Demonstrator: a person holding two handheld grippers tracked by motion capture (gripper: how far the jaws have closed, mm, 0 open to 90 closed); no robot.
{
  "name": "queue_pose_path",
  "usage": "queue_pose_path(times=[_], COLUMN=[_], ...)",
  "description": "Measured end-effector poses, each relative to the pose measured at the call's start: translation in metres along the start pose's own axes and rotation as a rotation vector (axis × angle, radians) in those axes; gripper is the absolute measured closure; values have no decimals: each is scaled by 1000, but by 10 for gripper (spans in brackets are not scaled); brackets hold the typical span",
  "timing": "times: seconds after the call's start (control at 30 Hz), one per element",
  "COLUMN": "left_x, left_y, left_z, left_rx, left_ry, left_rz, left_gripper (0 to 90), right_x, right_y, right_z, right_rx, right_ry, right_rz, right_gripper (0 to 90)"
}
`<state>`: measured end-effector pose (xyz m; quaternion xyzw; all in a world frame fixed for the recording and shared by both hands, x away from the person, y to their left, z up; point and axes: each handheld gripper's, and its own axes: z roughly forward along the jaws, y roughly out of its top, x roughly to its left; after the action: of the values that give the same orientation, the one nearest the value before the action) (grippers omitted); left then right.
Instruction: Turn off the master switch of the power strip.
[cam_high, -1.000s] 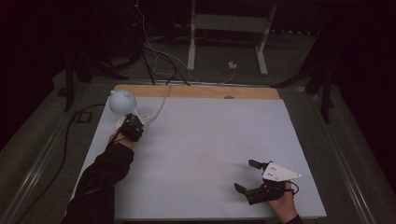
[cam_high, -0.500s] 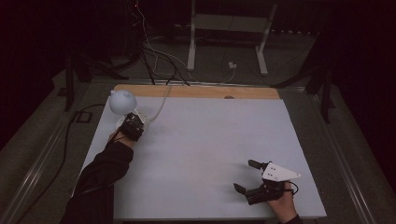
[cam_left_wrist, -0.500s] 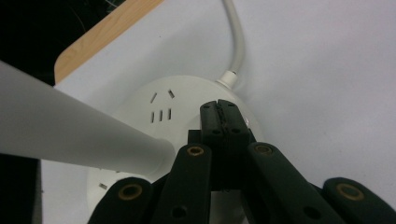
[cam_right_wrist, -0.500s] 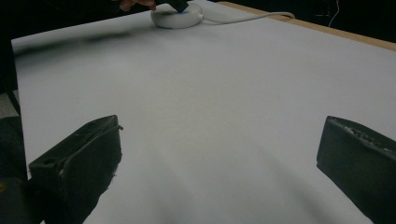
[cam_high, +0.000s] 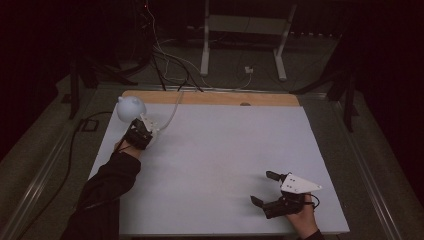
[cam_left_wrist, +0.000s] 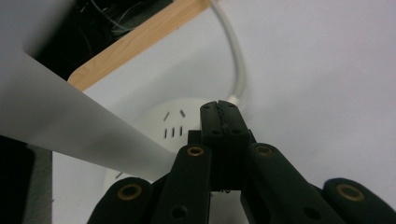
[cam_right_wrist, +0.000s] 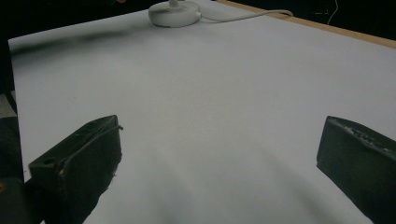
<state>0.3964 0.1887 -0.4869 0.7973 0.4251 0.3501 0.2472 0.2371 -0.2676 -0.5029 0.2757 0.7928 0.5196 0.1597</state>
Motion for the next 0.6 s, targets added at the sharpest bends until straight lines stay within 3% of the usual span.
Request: queue_pose_path(times=[0.2,0.4,0.47,0.6], left_x=[5,8,8,8], left_y=[3,9,10,13], left_z=[-12,-27,-31,-40], left_rx=[-23,-57,-63,-76], left_ry=[-63,-136,-162,-194], left_rz=[-73,-126,-138,-155], left_gripper=[900,786,668,518], right_x=[0,0,0,0], right_y=[0,1,0,0], right_z=[-1,-1,-1,-1], right_rx=[-6,-4,-4,-4], right_ry=[-3,-2,-2,-3], right_rz=[3,-2,0,3], right_gripper=[0,0,0,0])
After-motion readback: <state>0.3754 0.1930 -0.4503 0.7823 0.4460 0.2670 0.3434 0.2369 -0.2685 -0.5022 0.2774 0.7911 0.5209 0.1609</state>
